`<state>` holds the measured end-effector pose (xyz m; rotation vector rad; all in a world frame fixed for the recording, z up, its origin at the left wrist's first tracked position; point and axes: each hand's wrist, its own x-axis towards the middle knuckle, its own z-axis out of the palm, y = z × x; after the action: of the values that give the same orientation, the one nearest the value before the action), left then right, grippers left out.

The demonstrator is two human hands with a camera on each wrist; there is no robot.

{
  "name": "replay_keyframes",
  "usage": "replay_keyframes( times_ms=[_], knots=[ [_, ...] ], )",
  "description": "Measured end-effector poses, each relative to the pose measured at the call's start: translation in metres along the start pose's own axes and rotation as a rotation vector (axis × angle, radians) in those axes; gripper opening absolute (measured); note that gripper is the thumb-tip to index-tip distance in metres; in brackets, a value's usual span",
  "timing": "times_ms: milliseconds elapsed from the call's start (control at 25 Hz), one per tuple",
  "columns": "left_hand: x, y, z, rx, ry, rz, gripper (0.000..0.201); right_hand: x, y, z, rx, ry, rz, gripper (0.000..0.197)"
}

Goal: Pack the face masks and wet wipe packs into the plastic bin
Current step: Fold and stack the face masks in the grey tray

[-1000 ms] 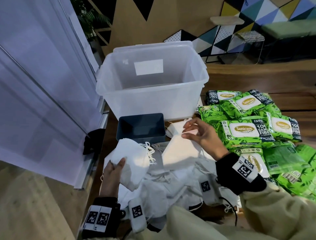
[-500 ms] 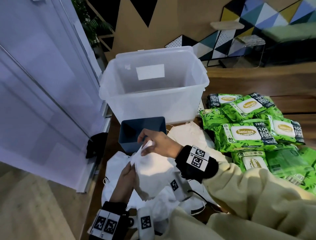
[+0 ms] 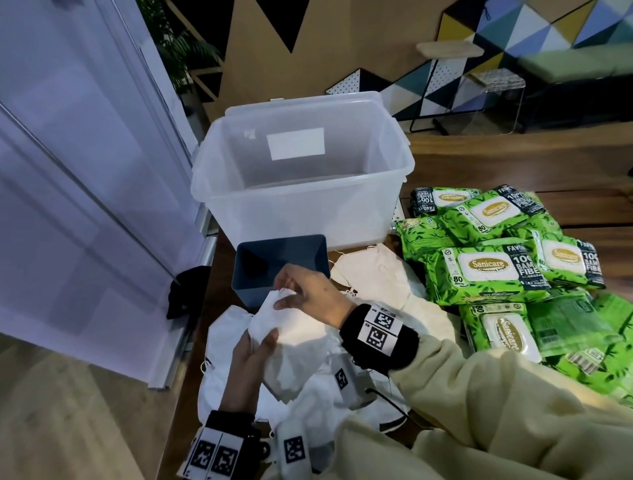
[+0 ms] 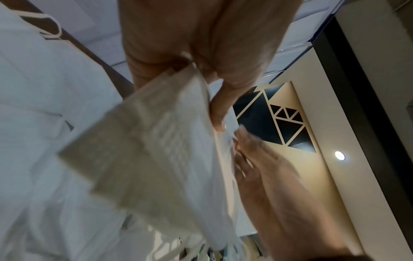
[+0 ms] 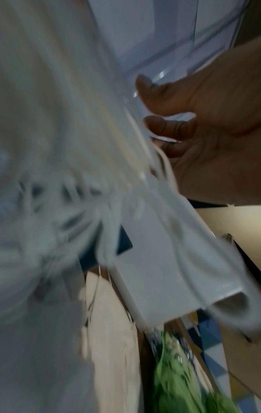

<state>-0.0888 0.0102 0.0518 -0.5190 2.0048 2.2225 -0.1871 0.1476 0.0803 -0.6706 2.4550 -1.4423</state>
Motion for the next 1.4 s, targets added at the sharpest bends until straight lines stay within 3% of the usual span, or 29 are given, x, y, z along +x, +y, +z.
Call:
replay_keyframes(
  times_ms=[80,160,280,360,520,680,840,960,1160,1280,1400],
  knots=[
    [0.001,-0.002,-0.007,-0.040,0.044,-0.014,0.030,0.003,0.031,-0.015,0.051,0.175,0.059,0.019],
    [0.002,-0.003,-0.017,-0.053,0.090,-0.027,0.030,0.006,0.080,-0.038,-0.075,0.315,0.281,0.019],
    [0.003,-0.004,-0.031,-0.089,0.151,-0.036,0.022,0.003,0.148,-0.068,-0.422,0.193,0.729,0.044],
    [0.004,-0.006,-0.038,-0.106,0.179,-0.049,0.020,0.007,0.174,-0.076,-0.519,0.130,0.847,0.055],
    [0.017,-0.018,-0.052,-0.056,0.295,-0.078,0.040,0.032,0.202,-0.086,-0.630,0.209,0.760,0.052],
    [0.025,-0.022,-0.056,-0.014,0.361,-0.068,0.038,0.057,0.216,-0.096,-0.652,0.114,0.672,0.062],
    [0.030,-0.024,-0.055,-0.047,0.380,-0.086,0.038,0.069,0.222,-0.097,-0.715,0.042,0.714,0.074],
    [0.033,-0.025,-0.052,-0.091,0.347,-0.082,0.040,0.068,0.223,-0.105,-0.534,0.128,0.691,0.057],
    [0.036,-0.012,-0.036,-0.157,0.207,-0.057,0.032,0.036,0.171,-0.127,-0.019,0.467,0.485,0.014],
    [0.038,-0.002,-0.024,-0.129,0.137,-0.022,0.035,0.005,0.120,-0.145,0.255,0.598,0.290,0.022],
    [0.041,0.008,-0.013,-0.128,0.083,0.010,0.031,-0.023,0.068,-0.154,0.386,0.557,0.188,0.023]
  ],
)
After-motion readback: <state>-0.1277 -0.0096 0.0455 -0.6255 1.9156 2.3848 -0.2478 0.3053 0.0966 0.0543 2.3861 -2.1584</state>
